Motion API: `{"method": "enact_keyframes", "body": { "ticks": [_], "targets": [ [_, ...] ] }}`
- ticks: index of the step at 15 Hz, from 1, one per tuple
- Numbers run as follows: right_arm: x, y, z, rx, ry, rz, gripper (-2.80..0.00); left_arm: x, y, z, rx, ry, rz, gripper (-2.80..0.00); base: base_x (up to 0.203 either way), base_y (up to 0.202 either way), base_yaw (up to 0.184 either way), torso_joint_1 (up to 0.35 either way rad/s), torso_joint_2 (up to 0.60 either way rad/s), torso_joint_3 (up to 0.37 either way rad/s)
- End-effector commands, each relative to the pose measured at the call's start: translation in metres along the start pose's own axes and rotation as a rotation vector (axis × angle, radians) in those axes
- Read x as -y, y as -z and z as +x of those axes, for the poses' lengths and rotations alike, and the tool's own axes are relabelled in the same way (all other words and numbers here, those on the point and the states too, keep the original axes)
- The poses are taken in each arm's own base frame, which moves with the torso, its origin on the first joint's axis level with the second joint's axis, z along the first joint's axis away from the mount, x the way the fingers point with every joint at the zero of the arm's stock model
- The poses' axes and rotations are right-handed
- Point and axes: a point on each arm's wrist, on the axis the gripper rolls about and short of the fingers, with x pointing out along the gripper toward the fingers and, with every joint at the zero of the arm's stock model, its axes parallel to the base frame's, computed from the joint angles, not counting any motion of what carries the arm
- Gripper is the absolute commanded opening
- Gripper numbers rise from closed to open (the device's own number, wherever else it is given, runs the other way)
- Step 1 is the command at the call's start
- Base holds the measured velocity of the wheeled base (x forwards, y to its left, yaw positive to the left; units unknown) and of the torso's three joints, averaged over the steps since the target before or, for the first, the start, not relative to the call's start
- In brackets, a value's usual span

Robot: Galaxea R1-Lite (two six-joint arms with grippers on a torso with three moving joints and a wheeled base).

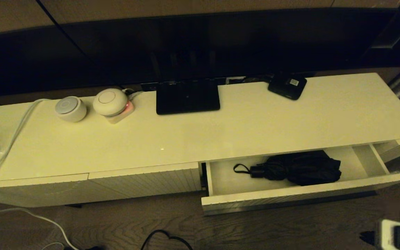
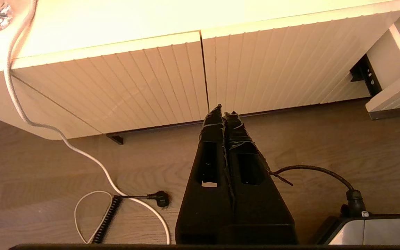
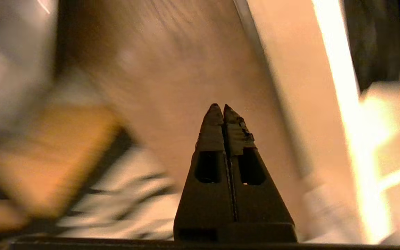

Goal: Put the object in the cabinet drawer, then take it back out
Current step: Open the drawer

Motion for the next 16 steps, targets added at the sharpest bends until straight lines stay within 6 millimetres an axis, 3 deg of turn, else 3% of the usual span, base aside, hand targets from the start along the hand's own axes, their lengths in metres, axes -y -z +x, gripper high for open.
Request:
{"method": "enact_keyframes", "body": {
  "ticks": [1, 4, 9, 12, 16],
  "targets": [
    [0.007, -0.009, -0.037, -0.006, 0.006, 0.377, -2.80, 0.000, 0.001, 0.000, -0.003, 0.000, 0.000, -2.80, 0.000, 0.000, 0.000, 0.000, 0.00, 0.000],
    [0.032, -0.025, -0.051, -0.030, 0.001, 0.667, -2.80, 0.000, 0.001, 0.000, -0.003, 0.000, 0.000, -2.80, 0.000, 0.000, 0.000, 0.000, 0.00, 0.000],
    [0.055, -0.041, -0.039, -0.102, -0.062, 1.080, -2.80, 0.000, 0.001, 0.000, -0.003, 0.000, 0.001, -2.80, 0.000, 0.000, 0.000, 0.000, 0.00, 0.000],
    [0.073, -0.052, -0.012, -0.176, -0.068, 1.262, -2.80, 0.000, 0.001, 0.000, -0.003, 0.000, 0.001, -2.80, 0.000, 0.000, 0.000, 0.000, 0.00, 0.000],
    [0.084, -0.064, 0.030, -0.236, -0.092, 1.273, -2.80, 0.000, 0.001, 0.000, -0.003, 0.000, 0.000, -2.80, 0.000, 0.000, 0.000, 0.000, 0.00, 0.000]
  ]
}}
